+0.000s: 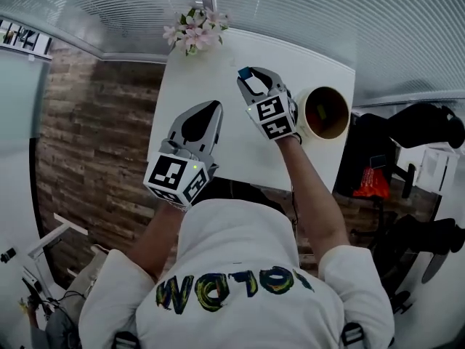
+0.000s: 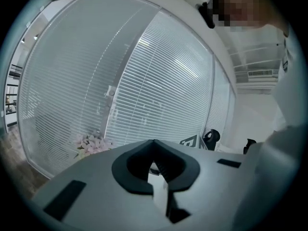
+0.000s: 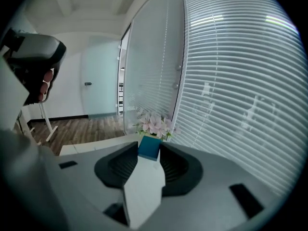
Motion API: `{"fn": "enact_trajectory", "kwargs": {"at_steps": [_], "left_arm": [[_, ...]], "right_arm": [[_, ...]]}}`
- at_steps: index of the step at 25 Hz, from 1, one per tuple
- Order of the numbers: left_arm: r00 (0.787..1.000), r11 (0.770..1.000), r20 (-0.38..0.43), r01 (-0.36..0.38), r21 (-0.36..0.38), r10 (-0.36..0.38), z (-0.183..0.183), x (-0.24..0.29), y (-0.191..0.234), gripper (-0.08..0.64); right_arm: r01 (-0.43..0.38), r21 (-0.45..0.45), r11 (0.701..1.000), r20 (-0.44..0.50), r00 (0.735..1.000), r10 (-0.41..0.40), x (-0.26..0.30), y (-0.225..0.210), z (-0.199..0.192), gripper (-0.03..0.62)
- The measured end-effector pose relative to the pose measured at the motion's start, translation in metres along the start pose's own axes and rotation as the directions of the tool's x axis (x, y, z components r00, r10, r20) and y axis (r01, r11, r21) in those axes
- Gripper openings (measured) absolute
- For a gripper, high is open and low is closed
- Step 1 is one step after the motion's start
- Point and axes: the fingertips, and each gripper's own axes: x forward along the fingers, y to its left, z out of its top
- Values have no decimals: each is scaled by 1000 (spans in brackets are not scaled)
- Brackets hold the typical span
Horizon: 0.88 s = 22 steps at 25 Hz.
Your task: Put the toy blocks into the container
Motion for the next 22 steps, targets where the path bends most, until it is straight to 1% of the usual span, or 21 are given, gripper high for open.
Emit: {"fn": "enact_trajectory", "kwargs": {"at_steps": [4, 9, 12, 16, 22], "left_arm": [[1000, 1000, 15, 6, 9, -6, 10, 0, -6, 12], [1000, 1000, 13, 27, 14, -27, 10, 3, -18, 12], [999, 998, -2, 54, 14, -54, 4, 9, -29, 12], [994, 994, -23, 109, 18, -108, -5, 22, -50, 12], [978, 978, -56, 204, 30, -202, -16, 46, -91, 12]], "right_arm": [[2, -20, 1000, 14, 1000, -2, -8, 3, 13, 147], [27, -12, 1000, 18, 999, -27, -21, -4, 9, 149], [58, 4, 998, 9, 998, -58, -34, -15, -2, 148], [114, 26, 993, -16, 993, -113, -57, -36, -21, 149], [210, 59, 976, -59, 977, -207, -102, -74, -58, 149]]}}
